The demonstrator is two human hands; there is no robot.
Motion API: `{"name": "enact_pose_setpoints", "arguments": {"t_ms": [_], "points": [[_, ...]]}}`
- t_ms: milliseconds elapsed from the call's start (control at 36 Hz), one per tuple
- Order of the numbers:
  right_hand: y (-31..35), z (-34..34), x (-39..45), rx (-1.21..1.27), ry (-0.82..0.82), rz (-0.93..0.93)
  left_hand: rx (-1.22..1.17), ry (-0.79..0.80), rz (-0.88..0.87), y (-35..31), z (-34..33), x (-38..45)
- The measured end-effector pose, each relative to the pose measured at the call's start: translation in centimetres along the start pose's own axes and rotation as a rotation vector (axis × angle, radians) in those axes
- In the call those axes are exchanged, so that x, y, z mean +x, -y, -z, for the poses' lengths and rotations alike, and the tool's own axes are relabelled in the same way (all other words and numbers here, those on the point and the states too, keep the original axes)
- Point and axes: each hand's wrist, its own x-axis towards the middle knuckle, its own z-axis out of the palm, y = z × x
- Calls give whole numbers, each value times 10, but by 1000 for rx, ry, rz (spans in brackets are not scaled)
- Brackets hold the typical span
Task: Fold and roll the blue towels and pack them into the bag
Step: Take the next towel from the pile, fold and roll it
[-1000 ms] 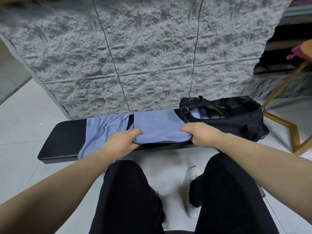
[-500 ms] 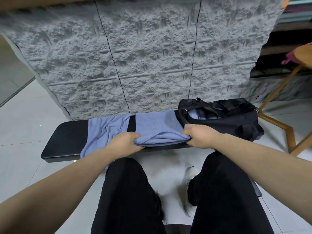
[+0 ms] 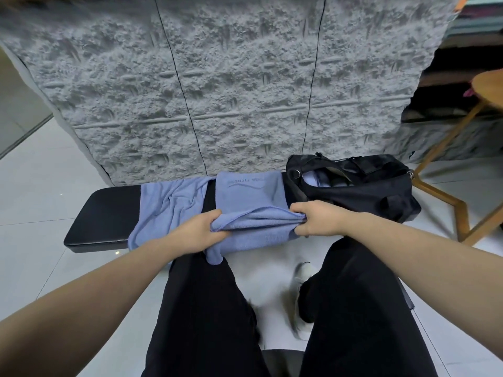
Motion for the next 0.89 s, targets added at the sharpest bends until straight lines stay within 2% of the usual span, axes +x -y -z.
{"name": "enact_pose_setpoints", "arguments": {"t_ms": [278, 361, 472, 556, 722, 806, 889], "points": [[-9, -8, 15, 152, -5, -20, -82, 11, 27, 14, -5, 16], [-11, -8, 22, 165, -95, -27, -127, -50, 45, 16, -5, 24], [-11, -7, 33, 231, -162, -115, -215, -124, 170, 22, -3, 41], [-11, -8, 47, 280, -159, -157, -343, -154, 196, 31, -3, 57], [-23, -17, 92, 306, -132, -250, -412, -297, 198, 45, 1, 95], [-24, -20, 117, 325, -141, -267, -473, -394, 256, 55, 2, 120], [-28, -26, 141, 413, -175, -324, -536, -402, 319, 68, 3, 146]]}}
